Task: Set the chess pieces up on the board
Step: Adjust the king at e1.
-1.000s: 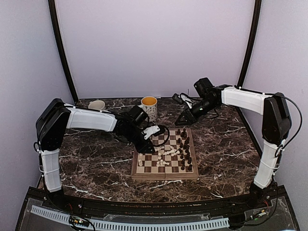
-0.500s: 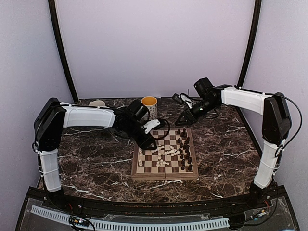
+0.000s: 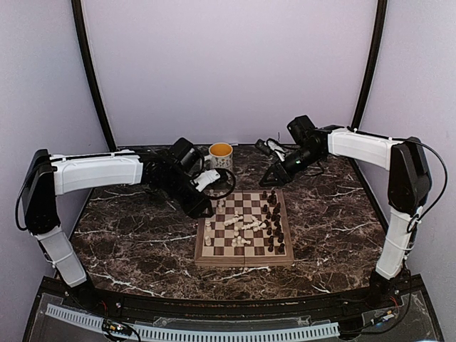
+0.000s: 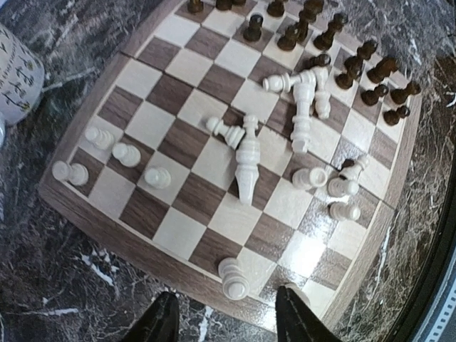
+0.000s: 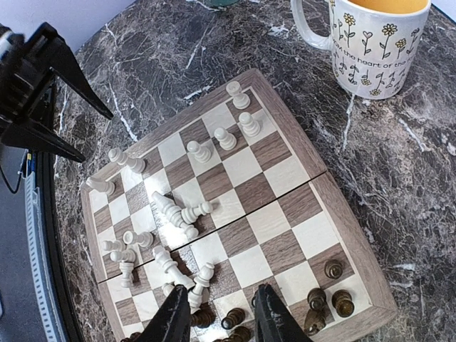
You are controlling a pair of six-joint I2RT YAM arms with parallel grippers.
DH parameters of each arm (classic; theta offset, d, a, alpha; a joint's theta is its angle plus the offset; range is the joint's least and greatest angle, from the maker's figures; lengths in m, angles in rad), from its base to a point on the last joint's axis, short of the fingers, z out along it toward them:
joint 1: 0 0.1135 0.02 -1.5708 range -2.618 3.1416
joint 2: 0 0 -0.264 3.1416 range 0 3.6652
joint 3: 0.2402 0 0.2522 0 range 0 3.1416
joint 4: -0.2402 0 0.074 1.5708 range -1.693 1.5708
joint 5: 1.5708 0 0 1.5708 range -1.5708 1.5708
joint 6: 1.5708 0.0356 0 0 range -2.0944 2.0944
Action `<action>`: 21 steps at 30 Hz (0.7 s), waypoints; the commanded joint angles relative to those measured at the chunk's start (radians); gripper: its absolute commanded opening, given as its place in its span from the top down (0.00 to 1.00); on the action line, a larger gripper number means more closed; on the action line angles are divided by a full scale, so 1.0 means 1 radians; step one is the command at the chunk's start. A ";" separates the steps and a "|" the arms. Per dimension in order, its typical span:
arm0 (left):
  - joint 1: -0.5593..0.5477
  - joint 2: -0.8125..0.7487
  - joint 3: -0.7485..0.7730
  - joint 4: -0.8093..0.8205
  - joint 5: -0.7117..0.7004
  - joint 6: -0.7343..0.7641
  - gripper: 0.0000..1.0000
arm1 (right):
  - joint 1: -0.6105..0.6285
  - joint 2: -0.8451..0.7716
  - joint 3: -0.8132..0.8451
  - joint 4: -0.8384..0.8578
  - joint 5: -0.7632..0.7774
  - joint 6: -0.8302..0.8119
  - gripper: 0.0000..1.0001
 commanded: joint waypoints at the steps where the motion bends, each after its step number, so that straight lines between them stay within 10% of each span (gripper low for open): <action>1: -0.003 0.028 -0.024 -0.072 -0.003 -0.002 0.52 | 0.002 0.012 0.006 -0.002 0.001 -0.015 0.68; 21: -0.003 0.123 -0.016 -0.015 0.004 0.024 0.79 | 0.003 0.012 -0.003 -0.003 0.007 -0.023 0.69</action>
